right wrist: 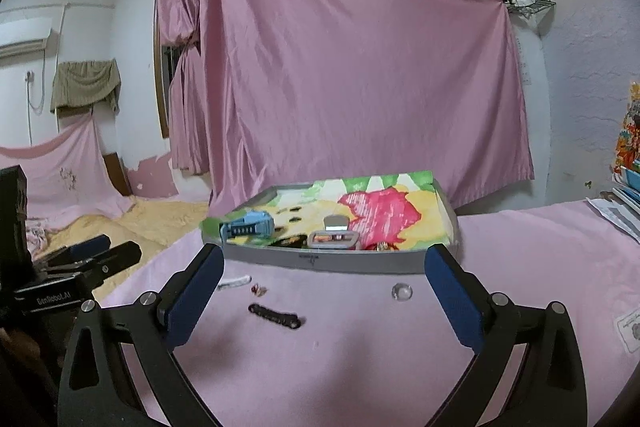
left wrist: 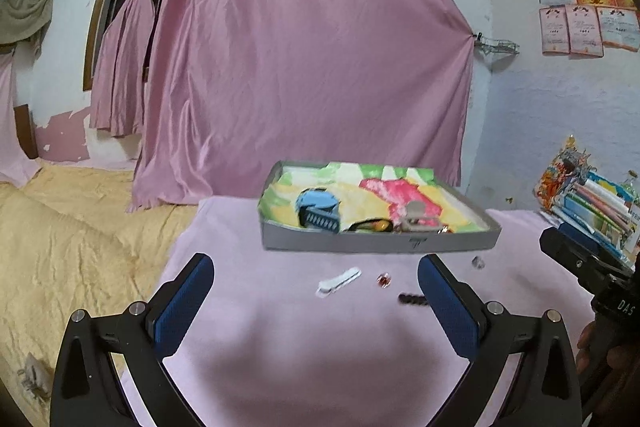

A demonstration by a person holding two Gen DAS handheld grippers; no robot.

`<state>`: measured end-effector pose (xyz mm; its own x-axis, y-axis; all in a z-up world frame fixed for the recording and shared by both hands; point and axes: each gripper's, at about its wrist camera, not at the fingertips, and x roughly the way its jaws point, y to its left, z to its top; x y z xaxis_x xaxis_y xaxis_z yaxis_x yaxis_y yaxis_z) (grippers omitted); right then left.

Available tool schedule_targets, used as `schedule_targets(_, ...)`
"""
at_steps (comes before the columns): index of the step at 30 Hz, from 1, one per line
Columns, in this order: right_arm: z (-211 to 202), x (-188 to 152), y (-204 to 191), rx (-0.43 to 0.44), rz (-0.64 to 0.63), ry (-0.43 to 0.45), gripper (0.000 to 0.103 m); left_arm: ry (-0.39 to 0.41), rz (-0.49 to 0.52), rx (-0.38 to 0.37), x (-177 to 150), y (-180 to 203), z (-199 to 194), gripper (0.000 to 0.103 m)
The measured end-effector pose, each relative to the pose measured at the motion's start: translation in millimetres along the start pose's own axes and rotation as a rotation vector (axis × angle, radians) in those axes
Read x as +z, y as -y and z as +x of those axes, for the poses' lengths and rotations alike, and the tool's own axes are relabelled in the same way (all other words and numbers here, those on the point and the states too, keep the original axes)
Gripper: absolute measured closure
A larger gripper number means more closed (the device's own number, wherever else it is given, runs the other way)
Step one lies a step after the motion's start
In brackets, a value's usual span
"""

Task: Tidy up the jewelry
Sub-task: 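Withdraw both open tools from the tray toward the remaining items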

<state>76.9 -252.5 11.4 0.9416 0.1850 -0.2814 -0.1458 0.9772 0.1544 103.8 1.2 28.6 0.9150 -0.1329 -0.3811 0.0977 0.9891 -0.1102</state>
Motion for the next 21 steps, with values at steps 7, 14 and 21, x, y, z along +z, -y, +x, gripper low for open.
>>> schedule_targets(7, 12, -9, -7, 0.005, -0.014, -0.077, 0.004, -0.034, 0.011, 0.009, -5, -8, 3, 0.000)
schedule_targets(14, 34, -8, -10, -0.007, -0.035, -0.189, 0.004, -0.126, 0.044, 0.001, -5, -10, 21, 0.000)
schedule_targets(21, 65, -13, -4, 0.028, -0.011, -0.355, 0.004, -0.287, 0.007, -0.049, -6, -22, 52, 0.001)
